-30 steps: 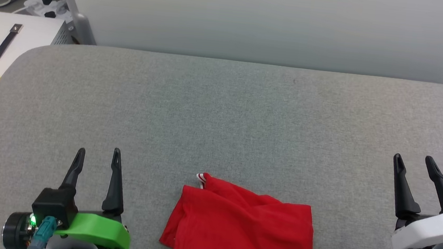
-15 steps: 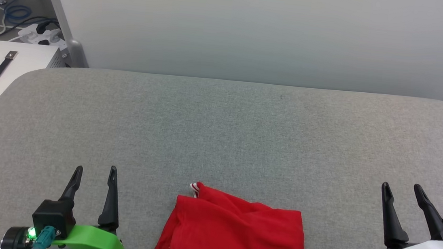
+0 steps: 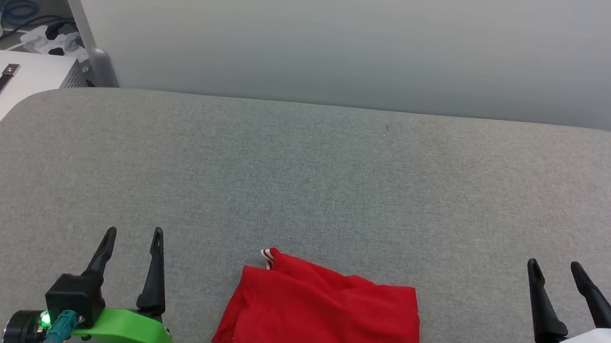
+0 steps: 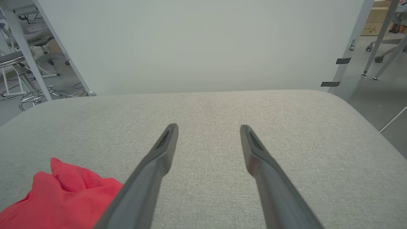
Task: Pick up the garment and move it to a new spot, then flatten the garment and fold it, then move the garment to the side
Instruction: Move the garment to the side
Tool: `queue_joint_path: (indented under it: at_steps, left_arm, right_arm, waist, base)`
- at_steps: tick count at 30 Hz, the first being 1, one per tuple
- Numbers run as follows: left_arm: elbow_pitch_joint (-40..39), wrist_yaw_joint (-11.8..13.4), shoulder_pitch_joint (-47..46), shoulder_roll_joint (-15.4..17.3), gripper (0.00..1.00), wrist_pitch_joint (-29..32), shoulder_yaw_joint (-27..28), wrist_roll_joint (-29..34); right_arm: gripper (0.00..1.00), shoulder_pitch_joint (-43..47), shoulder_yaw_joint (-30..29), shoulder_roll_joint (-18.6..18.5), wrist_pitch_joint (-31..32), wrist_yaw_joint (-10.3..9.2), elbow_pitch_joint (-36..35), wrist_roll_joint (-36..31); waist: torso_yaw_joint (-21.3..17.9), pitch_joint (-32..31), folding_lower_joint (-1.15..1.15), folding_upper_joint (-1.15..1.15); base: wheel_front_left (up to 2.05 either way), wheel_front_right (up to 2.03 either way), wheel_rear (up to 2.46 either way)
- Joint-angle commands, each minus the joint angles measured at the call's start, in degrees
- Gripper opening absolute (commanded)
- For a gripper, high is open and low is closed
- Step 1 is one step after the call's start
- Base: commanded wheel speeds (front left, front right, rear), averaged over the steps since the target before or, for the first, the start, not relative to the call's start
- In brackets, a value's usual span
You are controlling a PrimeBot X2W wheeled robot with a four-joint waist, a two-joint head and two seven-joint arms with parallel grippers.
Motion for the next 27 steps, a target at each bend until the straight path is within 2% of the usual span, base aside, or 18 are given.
queue_joint_path:
  at_steps: [1, 8, 11, 15, 20, 27]
  left_arm:
    - [-0.2, -0.3, -0.6, -0.3, 1.00, -0.3, 0.4, 0.6]
    - [-1.7, -0.8, -2.9, -1.5, 1.00, -0.3, 0.8, 2.3]
    - [-2.2, -1.0, -3.6, -2.3, 1.00, -0.3, 0.9, 2.9]
    - [-2.6, -1.5, -4.5, -3.2, 1.00, -0.3, 1.1, 3.7]
    - [-2.5, -2.1, -5.9, -4.6, 1.00, -0.3, 1.4, 4.8]
    - [-1.8, -3.4, -7.7, -6.7, 1.00, -0.3, 1.9, 6.3]
  right_arm:
    - [1.00, 0.0, 0.2, -1.2, 1.9, -0.04, 0.0, 1.5]
    - [1.00, -0.9, 2.1, -8.9, 17.7, -0.04, -0.4, 9.6]
    - [1.00, -0.7, 3.7, -10.5, 23.7, -0.04, -0.9, 13.4]
    - [1.00, -0.2, 6.2, -10.8, 28.5, -0.04, -0.9, 17.5]
    - [1.00, -0.7, 10.2, -10.6, 29.5, -0.04, 0.7, 20.8]
    - [1.00, -2.5, 15.1, -9.7, 27.4, -0.04, 6.1, 24.5]
  waist:
    - [0.4, 0.8, 0.00, 0.00]
    - [2.6, 3.4, 0.00, 0.00]
    - [3.7, 4.4, 0.00, 0.00]
    - [5.0, 6.1, 0.00, 0.00]
    - [6.3, 8.5, 0.00, 0.00]
    - [7.2, 11.2, 0.00, 0.00]
  base:
    - [0.00, 0.00, 0.00]
    - [0.00, 0.00, 0.00]
    - [0.00, 0.00, 0.00]
    - [0.00, 0.00, 0.00]
    - [0.00, 0.00, 0.00]
    - [0.00, 0.00, 0.00]
